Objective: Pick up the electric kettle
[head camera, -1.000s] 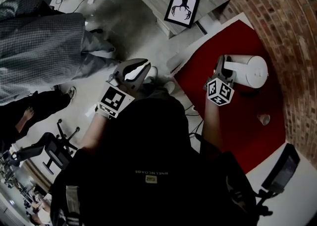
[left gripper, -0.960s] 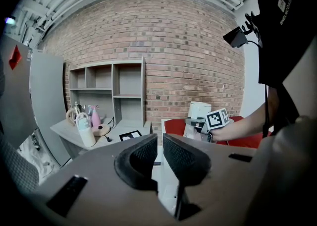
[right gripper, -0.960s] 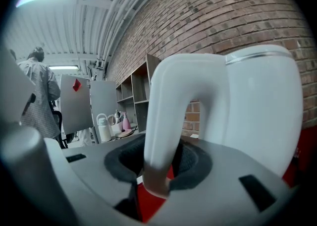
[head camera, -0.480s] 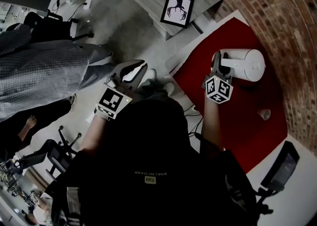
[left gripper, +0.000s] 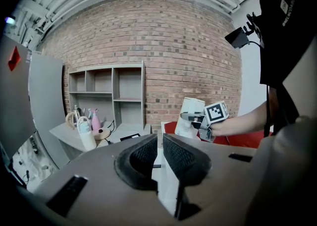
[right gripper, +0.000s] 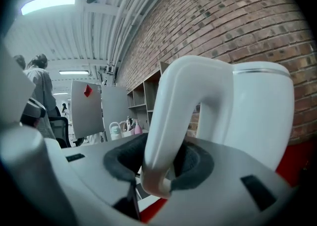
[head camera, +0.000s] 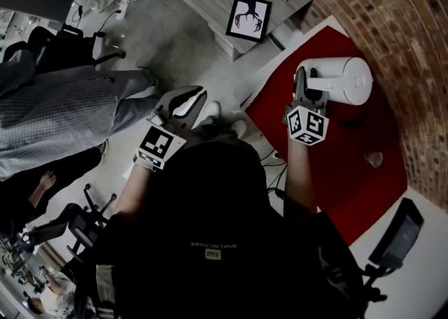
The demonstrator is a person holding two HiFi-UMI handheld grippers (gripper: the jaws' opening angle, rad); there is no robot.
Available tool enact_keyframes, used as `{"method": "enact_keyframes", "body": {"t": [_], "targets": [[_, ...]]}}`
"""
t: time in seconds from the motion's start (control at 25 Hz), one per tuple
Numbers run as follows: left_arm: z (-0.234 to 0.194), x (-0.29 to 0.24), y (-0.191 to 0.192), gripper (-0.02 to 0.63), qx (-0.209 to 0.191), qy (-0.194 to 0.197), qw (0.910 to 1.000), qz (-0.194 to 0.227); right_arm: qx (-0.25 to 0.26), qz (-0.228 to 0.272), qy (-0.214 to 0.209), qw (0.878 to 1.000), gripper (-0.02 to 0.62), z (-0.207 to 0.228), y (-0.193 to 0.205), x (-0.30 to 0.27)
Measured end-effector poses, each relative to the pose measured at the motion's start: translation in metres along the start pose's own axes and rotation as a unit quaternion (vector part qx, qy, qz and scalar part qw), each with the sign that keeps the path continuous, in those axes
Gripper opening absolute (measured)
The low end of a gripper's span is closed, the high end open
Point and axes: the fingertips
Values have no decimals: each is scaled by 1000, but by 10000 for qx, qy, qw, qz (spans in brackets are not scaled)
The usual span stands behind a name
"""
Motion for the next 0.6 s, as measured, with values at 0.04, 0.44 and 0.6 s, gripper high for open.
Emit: {"method": "enact_keyframes", "body": {"t": [0.04, 0.44, 0.6], "targets": [[-1, 3, -1, 26, -6, -3, 10000, 20, 33, 20, -50, 10000, 140, -6, -4, 0], [-6, 3, -15, 28, -29, 85, 9996, 256, 38, -44, -415, 9991, 141, -37, -25, 3], [-6, 3, -23, 26, -10, 181, 9992, 351, 119, -20, -492, 9987, 141, -49, -41, 9]]}}
Point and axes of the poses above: the fingertips, and each gripper's own axes: x backward along the fingers, z to its right, y out of its underside, and after that the axes turned 2 degrees about -z, right-handed
